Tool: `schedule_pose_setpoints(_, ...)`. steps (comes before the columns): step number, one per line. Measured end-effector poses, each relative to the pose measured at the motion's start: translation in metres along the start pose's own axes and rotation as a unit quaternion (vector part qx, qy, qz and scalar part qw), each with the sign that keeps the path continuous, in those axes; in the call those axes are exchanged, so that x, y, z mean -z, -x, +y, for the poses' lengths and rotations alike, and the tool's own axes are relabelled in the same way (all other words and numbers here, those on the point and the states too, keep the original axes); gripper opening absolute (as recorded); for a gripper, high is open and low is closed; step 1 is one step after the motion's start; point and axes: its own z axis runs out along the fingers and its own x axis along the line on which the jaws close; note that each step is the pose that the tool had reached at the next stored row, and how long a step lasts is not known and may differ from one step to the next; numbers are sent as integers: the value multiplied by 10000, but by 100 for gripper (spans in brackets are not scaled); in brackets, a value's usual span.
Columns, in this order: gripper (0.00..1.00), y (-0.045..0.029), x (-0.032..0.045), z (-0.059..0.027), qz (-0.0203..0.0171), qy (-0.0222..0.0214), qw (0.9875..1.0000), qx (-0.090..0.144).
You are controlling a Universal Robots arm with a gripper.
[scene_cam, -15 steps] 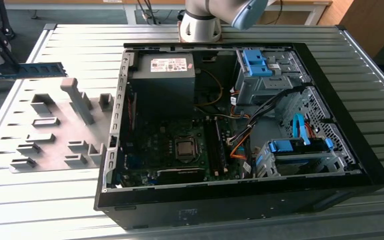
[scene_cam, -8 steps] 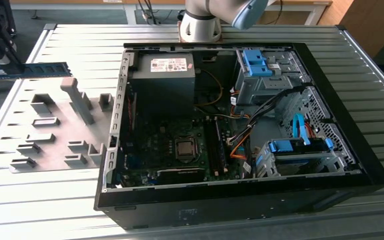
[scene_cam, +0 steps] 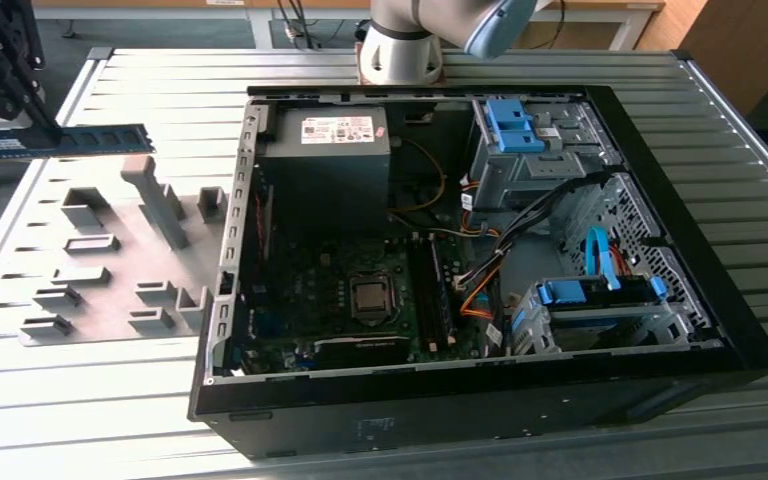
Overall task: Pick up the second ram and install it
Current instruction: 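Pick up the second ram and move it above second insertion slot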
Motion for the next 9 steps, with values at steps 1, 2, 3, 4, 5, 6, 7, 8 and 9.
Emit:
schedule_pose_setpoints(1,14,0,0,-12,0,0,10000,0)
schedule_pose_setpoints(2,14,0,0,-23,0,0,10000,0)
schedule_pose_setpoints(3,14,-1,0,-34,0,0,10000,0)
schedule_pose_setpoints(4,14,-1,0,-45,0,0,10000,0)
schedule_pose_setpoints(5,14,-1,0,-56,0,-1,10000,0)
schedule_pose_setpoints(6,14,-1,0,-67,0,0,10000,0)
schedule_pose_setpoints(7,14,-2,0,-77,0,0,10000,0)
schedule_pose_setpoints(8,14,-2,0,-89,0,0,10000,0)
schedule_pose_setpoints(9,14,-2,0,-99,0,0,10000,0)
